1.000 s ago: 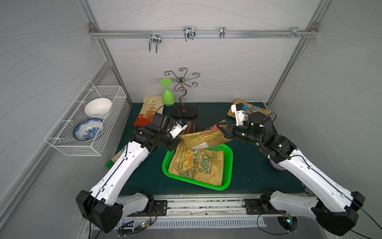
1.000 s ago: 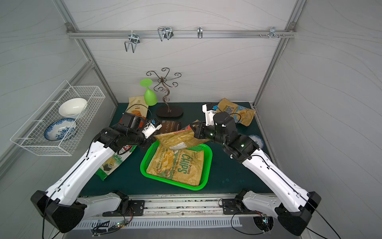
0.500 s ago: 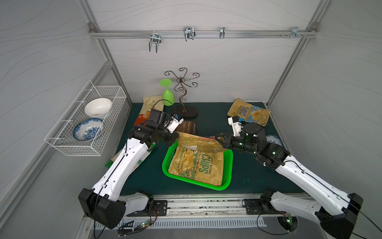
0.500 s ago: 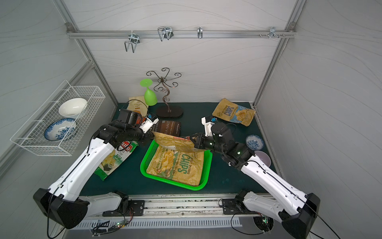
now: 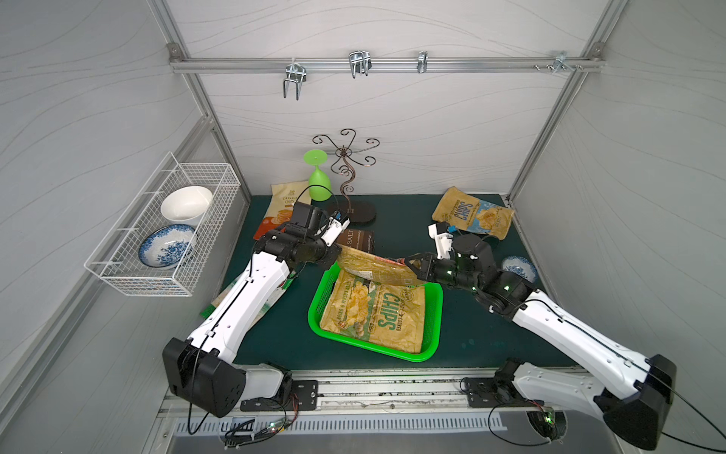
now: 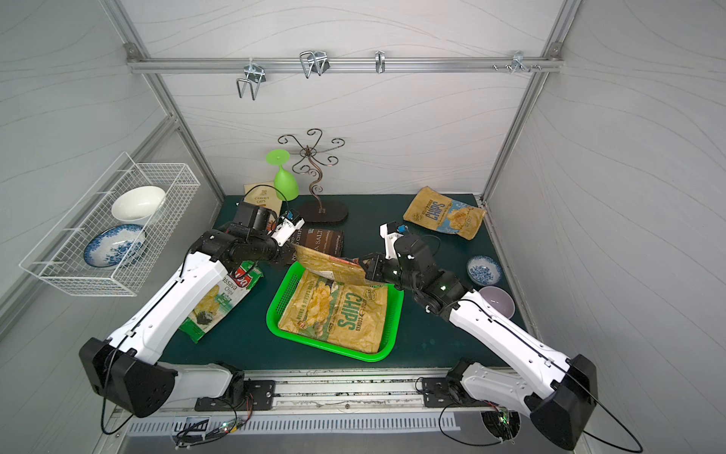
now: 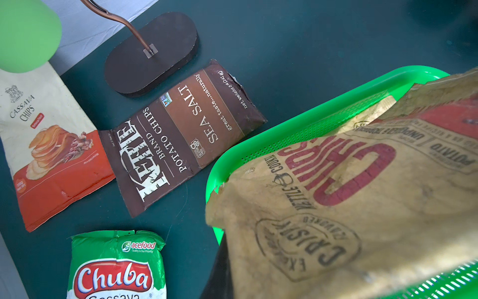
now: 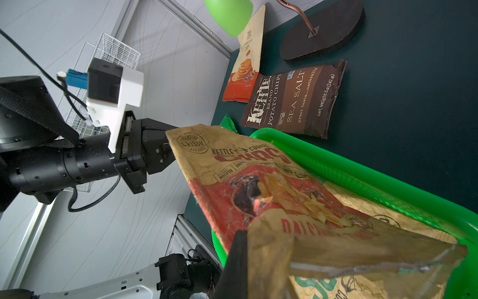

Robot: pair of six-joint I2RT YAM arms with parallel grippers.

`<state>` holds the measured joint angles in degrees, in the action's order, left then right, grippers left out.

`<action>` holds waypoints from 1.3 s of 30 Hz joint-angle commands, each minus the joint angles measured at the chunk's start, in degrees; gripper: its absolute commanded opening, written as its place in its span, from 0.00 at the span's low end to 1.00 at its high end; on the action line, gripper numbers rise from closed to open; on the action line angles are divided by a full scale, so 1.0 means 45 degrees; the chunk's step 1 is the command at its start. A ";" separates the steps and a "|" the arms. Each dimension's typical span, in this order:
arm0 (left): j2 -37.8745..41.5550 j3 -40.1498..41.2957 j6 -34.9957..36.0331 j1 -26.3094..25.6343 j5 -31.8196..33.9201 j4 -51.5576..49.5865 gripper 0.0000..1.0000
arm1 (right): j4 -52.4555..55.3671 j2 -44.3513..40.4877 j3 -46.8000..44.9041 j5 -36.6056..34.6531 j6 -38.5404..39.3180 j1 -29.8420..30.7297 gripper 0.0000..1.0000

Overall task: Put the potato chips into the basket
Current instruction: Place the potato chip in the basket.

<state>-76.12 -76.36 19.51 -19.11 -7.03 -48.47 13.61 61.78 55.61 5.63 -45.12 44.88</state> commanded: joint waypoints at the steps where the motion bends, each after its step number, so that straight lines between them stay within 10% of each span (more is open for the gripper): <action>1: 0.0156 -0.0537 -0.0156 0.0315 0.0924 0.1066 0.00 | 0.0084 -0.0038 -0.0281 -0.0528 0.0134 -0.0140 0.00; 16: 0.0832 0.0715 0.0497 0.0319 -0.0203 0.0663 0.00 | -0.0067 -0.0724 -0.1839 0.0173 -0.0382 -0.0011 0.00; 20: 0.1089 0.0806 0.0988 0.0311 -0.0977 0.0046 0.00 | 0.0222 -0.1210 -0.2060 0.0119 -0.0306 0.0080 0.15; 28: 0.2083 0.0729 0.2878 0.0319 -0.3128 -0.2552 0.44 | 0.0639 -0.2396 -0.2200 0.0110 0.0613 0.0135 0.41; 39: 0.3083 -0.1242 0.5824 0.0302 -0.5455 -0.7581 0.62 | 0.0655 -0.3601 -0.2161 -0.0295 0.1453 0.0133 0.47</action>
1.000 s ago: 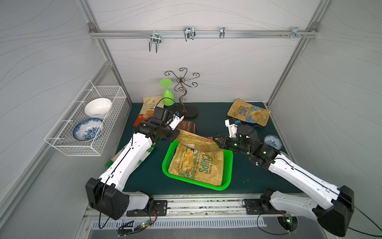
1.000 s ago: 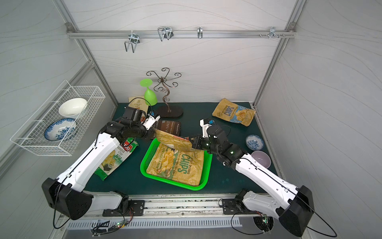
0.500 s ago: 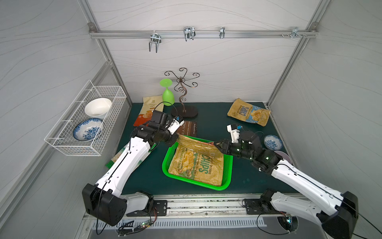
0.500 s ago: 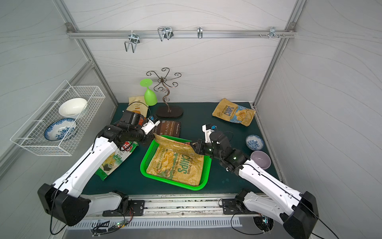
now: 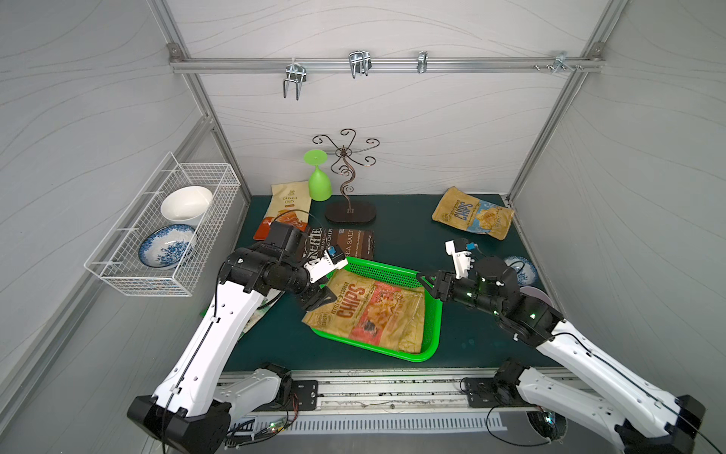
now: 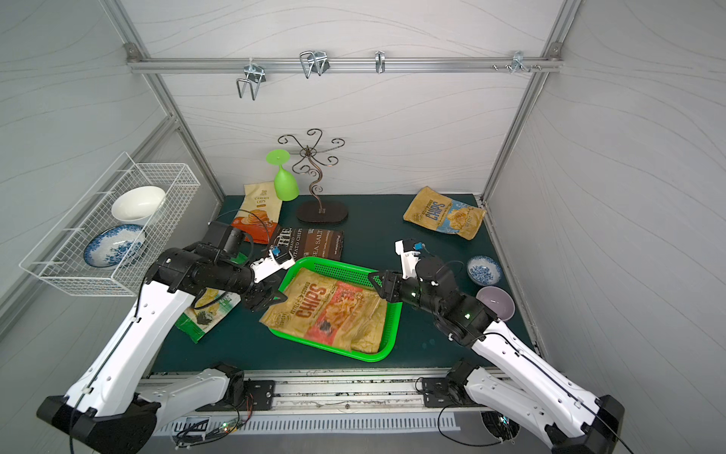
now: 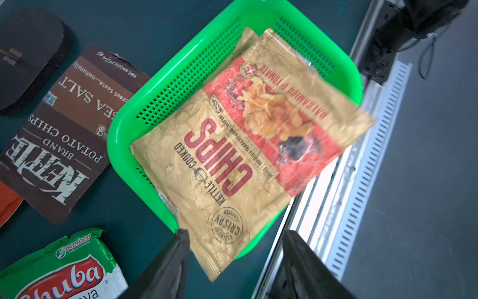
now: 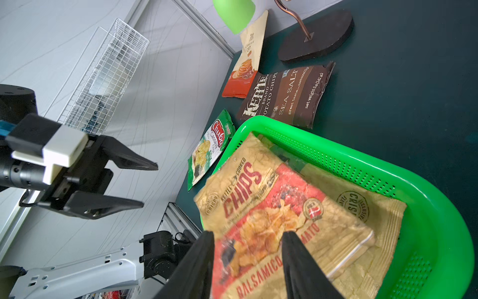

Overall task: Put the potato chips into the basket
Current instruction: Place the potato chip in the basket.

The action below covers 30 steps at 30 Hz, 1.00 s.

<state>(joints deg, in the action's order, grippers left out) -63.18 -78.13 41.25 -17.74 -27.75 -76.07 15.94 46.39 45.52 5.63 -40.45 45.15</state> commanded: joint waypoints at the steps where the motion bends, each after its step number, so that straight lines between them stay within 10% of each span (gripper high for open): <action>1: 0.0228 -0.0901 0.0961 -0.0004 -0.0813 -0.1445 0.62 | 0.0085 -0.0159 0.0063 -0.0266 0.0393 0.0094 0.48; 17: 0.0440 0.2989 -0.3999 0.0104 0.3143 0.5101 0.57 | 0.1933 0.2861 0.0594 0.1445 -0.0118 0.1058 0.52; 30: 0.0071 0.4747 -0.6663 0.2447 0.2125 0.7113 0.58 | 0.3921 0.2072 -0.0642 0.0508 -0.2417 0.2656 0.60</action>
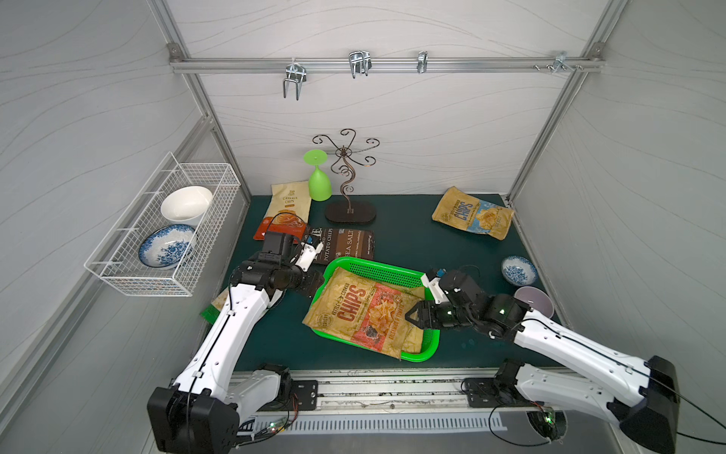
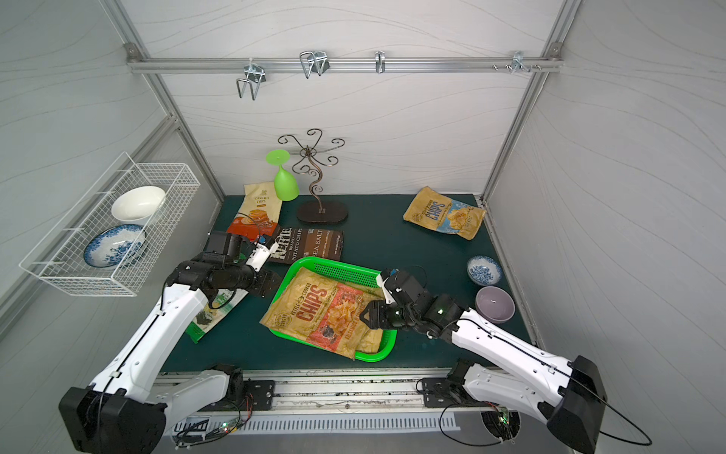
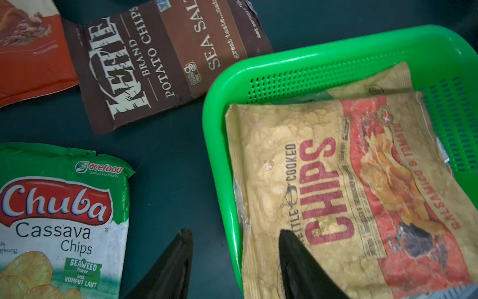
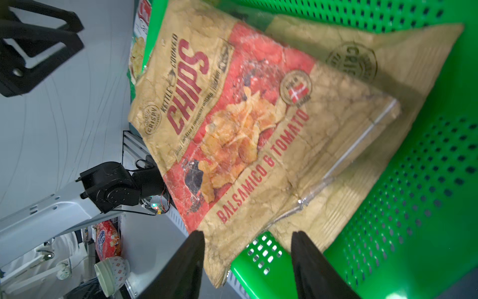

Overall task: Put the potato chips into the basket
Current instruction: Place the potato chip in the basket.

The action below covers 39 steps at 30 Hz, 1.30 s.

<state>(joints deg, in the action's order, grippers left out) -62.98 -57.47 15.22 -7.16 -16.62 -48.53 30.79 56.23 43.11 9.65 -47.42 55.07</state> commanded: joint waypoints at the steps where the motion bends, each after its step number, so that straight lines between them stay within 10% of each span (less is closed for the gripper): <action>1: 0.0114 0.0236 -0.0864 0.0087 -0.0303 0.1047 0.58 | 0.0719 -0.0113 -0.0136 -0.0536 -0.1103 0.0590 0.62; 24: 0.0682 0.0955 -0.0766 0.0110 -0.0348 0.1374 0.58 | -0.1094 0.2914 0.0145 -0.1231 -0.2933 0.1864 0.60; 39: 0.0640 0.1010 -0.0727 0.0118 -0.0442 0.1391 0.58 | -0.1676 0.1798 -0.0623 -0.2804 -0.3184 0.1122 0.11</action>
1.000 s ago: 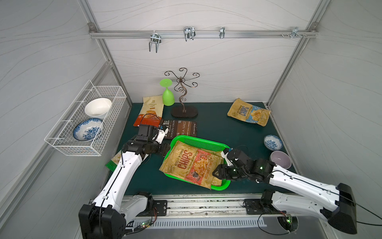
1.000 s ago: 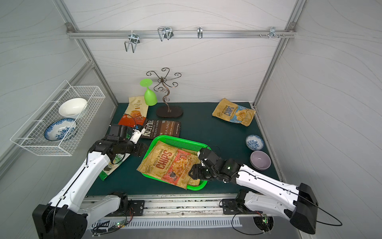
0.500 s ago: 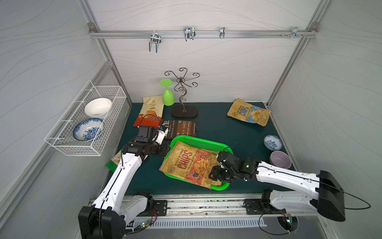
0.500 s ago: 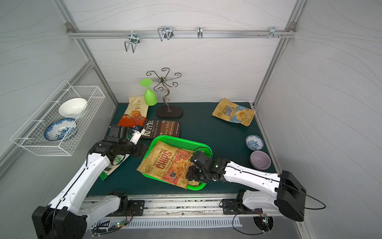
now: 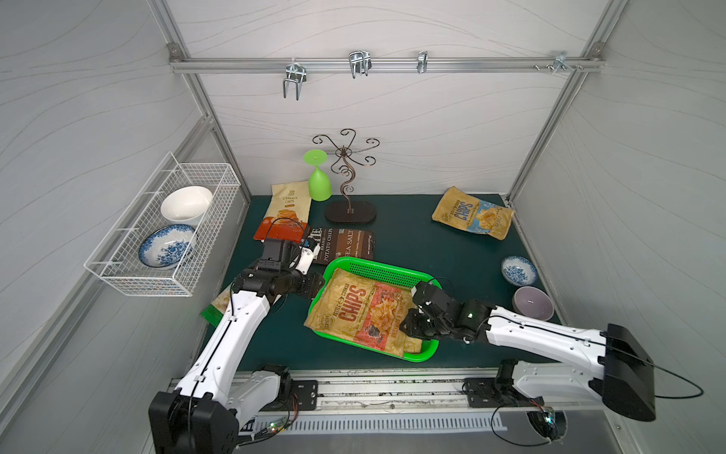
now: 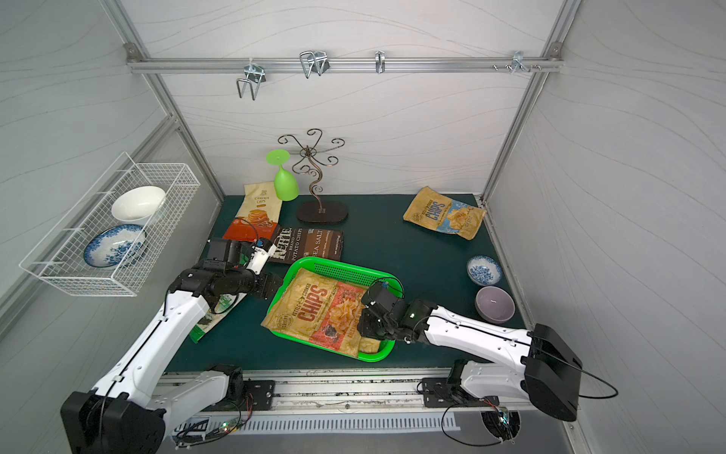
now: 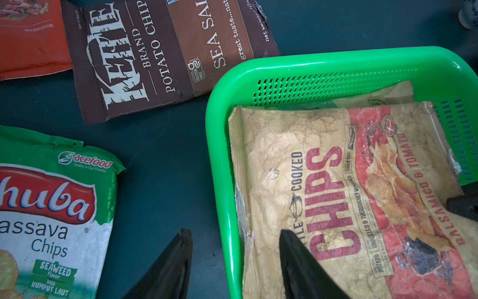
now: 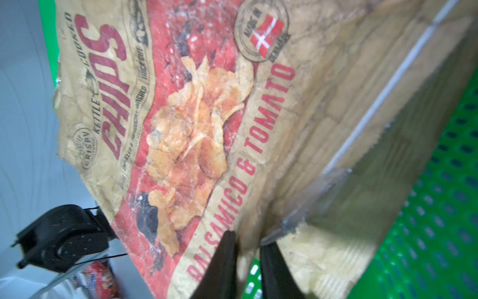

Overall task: Put the potato chips into the basket
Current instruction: Place the potato chip in the basket.

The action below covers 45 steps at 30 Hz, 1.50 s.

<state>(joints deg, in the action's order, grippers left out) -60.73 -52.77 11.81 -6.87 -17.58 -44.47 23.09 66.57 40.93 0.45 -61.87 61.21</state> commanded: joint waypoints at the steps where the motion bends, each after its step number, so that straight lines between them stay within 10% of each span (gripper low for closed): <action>1: 0.0143 -0.0030 0.0031 0.0044 -0.0219 0.0487 0.58 | 0.0119 -0.0568 -0.0122 -0.0780 0.0102 -0.0387 0.09; 14: 0.0075 -0.0031 0.0051 0.0044 -0.0262 0.0448 0.58 | 0.1088 -0.0552 0.0451 -0.0526 0.2234 -0.1864 0.01; 21: -0.0088 -0.0267 0.0418 0.0044 -0.0660 0.0137 0.58 | 0.1581 -0.1523 0.0556 -0.1054 0.2608 -0.1688 0.45; 31: -0.0372 -0.1553 0.4520 -0.0093 -0.4603 -0.3934 0.56 | 0.2369 -0.2752 0.1531 -0.1246 0.4456 -0.1688 0.53; 45: -0.0907 -0.0714 0.4939 -0.2185 -0.2475 -0.3565 0.54 | 0.0511 -0.1338 0.1191 0.0054 0.4436 -0.1200 0.56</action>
<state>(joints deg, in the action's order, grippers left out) -64.31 -56.64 34.13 -15.75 -30.06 -62.83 27.20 60.25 46.46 0.10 -42.37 55.44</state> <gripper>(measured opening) 0.537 0.554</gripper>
